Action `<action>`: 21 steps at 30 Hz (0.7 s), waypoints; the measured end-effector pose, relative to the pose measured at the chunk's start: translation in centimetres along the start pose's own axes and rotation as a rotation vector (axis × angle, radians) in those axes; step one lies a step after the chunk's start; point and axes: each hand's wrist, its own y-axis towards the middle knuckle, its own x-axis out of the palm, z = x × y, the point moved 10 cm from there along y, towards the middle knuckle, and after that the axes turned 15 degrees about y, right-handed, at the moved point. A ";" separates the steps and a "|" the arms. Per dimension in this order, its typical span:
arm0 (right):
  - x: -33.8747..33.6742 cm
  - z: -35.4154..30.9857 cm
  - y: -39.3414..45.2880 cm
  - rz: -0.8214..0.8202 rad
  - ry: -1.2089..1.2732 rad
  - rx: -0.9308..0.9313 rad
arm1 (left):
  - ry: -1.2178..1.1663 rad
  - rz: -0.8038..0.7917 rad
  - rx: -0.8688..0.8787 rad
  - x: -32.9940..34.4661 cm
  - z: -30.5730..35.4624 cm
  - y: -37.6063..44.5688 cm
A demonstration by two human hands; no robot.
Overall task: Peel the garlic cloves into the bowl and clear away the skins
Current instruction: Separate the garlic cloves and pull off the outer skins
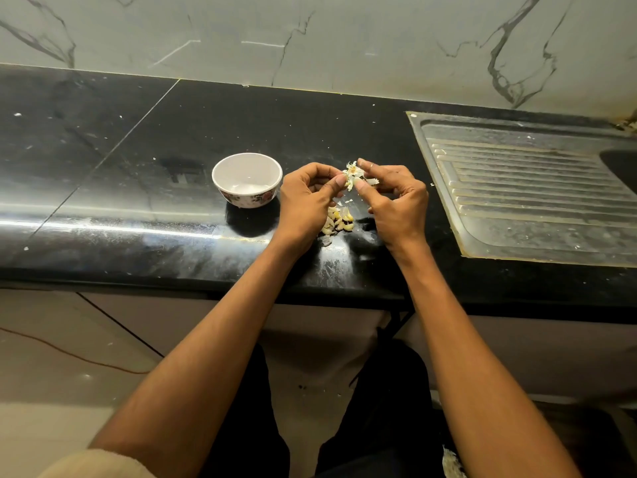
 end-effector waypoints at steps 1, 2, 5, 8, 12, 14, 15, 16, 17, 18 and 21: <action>0.2 0.2 -0.1 -0.021 0.027 0.024 | 0.002 -0.001 0.004 0.0 0.0 0.0; 0.3 0.3 -0.1 -0.038 0.047 0.041 | 0.001 -0.003 0.009 0.0 0.0 0.0; 0.9 0.5 -0.3 -0.081 0.083 0.079 | -0.001 -0.018 0.008 0.1 -0.1 0.0; 1.0 0.9 -0.4 -0.078 0.106 0.138 | 0.012 -0.040 0.003 0.5 -0.1 -0.1; 1.4 1.6 -0.5 -0.089 0.132 0.206 | 0.013 -0.065 -0.002 0.8 -0.1 -0.1; 1.5 1.6 -0.4 -0.107 0.106 0.196 | 0.012 -0.071 -0.005 0.8 -0.1 -0.1; 1.6 1.5 -0.4 -0.120 0.076 0.177 | 0.013 -0.074 -0.004 0.7 0.0 -0.2; 1.7 1.4 -0.3 -0.134 0.041 0.158 | 0.015 -0.076 -0.004 0.7 0.0 -0.2; 1.8 1.4 -0.3 -0.146 0.009 0.147 | 0.019 -0.079 -0.006 0.7 0.0 -0.2; 1.9 1.6 -0.3 -0.155 -0.017 0.144 | 0.023 -0.083 -0.008 0.8 0.1 -0.2; 2.1 2.1 -0.3 -0.184 -0.077 0.148 | 0.030 -0.091 -0.012 0.9 0.1 -0.2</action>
